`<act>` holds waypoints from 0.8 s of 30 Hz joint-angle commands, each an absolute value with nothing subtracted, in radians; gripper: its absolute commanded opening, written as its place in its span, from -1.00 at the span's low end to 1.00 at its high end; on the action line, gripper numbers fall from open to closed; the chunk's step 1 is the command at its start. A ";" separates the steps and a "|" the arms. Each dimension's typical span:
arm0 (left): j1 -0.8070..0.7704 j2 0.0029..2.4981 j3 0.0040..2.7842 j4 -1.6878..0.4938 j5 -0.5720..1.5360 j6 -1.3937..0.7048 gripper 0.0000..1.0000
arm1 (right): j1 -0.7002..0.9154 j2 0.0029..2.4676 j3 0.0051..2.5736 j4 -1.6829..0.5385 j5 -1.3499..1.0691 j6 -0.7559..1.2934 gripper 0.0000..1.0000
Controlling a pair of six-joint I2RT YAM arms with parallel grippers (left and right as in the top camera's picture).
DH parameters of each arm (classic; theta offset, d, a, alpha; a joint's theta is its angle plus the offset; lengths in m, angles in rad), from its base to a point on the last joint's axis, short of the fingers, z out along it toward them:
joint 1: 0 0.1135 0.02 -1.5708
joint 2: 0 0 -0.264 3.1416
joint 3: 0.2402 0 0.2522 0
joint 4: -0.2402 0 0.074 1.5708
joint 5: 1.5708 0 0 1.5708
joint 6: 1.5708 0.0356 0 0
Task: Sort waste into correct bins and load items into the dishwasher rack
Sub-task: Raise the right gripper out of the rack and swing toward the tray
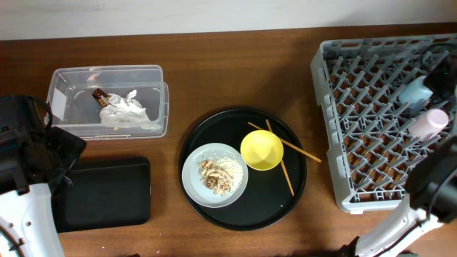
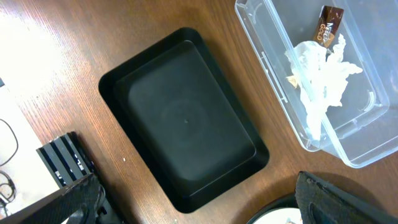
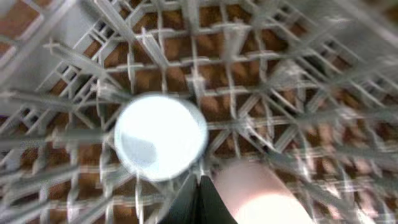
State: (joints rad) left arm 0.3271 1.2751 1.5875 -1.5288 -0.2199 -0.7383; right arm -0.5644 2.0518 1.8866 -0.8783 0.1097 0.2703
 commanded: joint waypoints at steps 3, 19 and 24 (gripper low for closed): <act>0.332 1.264 1.586 -1.530 -0.224 -0.748 0.99 | -0.550 1.733 1.893 -1.029 -0.039 0.342 -0.92; 0.332 1.264 1.585 -1.530 -0.224 -0.748 0.99 | -0.549 1.223 1.888 -1.497 -0.265 0.232 0.57; 0.332 1.264 1.586 -1.530 -0.224 -0.748 0.99 | -0.550 1.278 1.853 -1.597 -0.294 0.191 0.97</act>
